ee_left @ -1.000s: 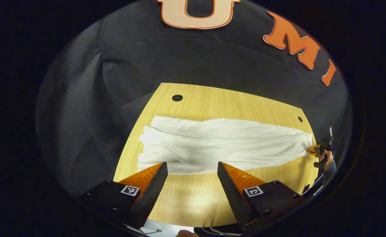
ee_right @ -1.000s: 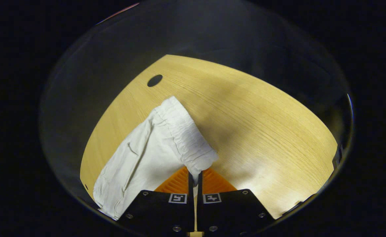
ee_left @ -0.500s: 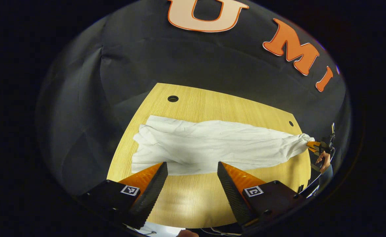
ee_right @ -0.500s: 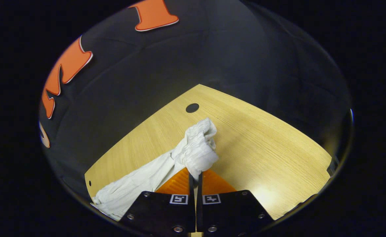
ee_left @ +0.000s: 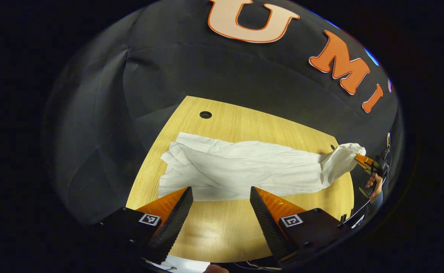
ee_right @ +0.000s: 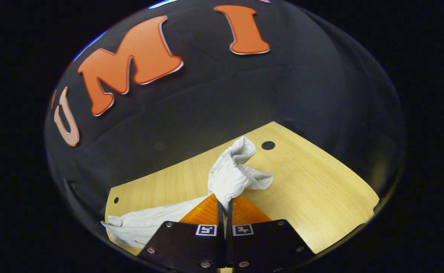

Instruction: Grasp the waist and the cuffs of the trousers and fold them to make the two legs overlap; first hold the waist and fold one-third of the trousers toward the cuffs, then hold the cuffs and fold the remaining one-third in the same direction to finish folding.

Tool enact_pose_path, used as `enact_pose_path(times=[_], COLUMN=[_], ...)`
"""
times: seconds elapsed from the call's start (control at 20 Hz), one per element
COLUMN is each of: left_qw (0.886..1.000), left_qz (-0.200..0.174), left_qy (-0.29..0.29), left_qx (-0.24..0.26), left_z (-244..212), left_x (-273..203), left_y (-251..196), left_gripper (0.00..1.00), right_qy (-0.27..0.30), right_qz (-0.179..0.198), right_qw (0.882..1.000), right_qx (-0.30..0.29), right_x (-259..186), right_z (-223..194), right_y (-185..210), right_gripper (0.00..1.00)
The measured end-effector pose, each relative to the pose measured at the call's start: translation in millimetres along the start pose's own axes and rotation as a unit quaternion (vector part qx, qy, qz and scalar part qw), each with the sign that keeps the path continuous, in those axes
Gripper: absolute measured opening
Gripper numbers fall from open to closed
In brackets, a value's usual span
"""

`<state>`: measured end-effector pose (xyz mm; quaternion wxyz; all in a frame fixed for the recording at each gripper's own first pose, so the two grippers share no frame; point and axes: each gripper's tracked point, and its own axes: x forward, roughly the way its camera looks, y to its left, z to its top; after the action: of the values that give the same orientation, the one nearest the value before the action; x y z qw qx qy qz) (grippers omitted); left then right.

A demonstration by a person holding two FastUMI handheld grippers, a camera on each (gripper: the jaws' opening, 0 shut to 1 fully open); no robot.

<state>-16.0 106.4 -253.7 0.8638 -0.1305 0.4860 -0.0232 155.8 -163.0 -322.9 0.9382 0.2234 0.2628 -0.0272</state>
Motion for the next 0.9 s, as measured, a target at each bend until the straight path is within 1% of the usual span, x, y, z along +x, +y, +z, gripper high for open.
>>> enact_pose_path(times=[0.05,0.1,0.15,0.2,0.3,0.35,0.55,0.8,0.9], left_qw=[1.000,1.000,1.000,1.000,1.000,1.000,1.000,0.999,0.998], left_qz=[0.001,0.000,0.000,-0.001,-0.004,-0.005,-0.003,0.000,-0.002], left_qy=[-0.002,-0.005,-0.006,-0.007,-0.008,-0.008,-0.007,0.000,0.007], left_qx=[-0.002,-0.003,-0.004,-0.005,-0.010,-0.012,-0.026,-0.053,-0.061], left_z=[0.1,0.8,0.7,1.6,2.4,2.5,0.0,-2.5,-5.3], left_x=[0.0,-0.2,-1.5,-1.3,-2.3,-2.2,-1.9,-2.0,-0.5], left_y=[0.7,1.0,2.4,2.4,2.4,3.1,7.8,11.9,12.2], left_gripper=[0.99,0.96,0.99,1.00,0.99,1.00,0.99,0.99,0.99], right_qy=[-0.003,-0.008,-0.012,-0.014,-0.014,-0.013,-0.004,0.013,0.031], right_qz=[0.011,0.023,0.035,0.043,0.060,0.069,0.100,0.109,0.103], right_qw=[1.000,0.999,0.999,0.997,0.994,0.992,0.981,0.964,0.955], right_qx=[-0.012,-0.025,-0.040,-0.057,-0.090,-0.106,-0.166,-0.244,-0.278], right_x=[-2.1,-6.2,-8.9,-11.8,-9.9,-7.3,-7.7,-8.4,-10.1], right_z=[2.1,7.4,12.6,14.5,13.5,12.8,11.4,9.4,8.2], right_y=[2.3,3.6,5.3,6.5,13.1,16.3,15.5,6.4,-2.6], right_gripper=[0.01,0.01,0.01,0.01,0.01,0.01,0.01,0.02,0.04])
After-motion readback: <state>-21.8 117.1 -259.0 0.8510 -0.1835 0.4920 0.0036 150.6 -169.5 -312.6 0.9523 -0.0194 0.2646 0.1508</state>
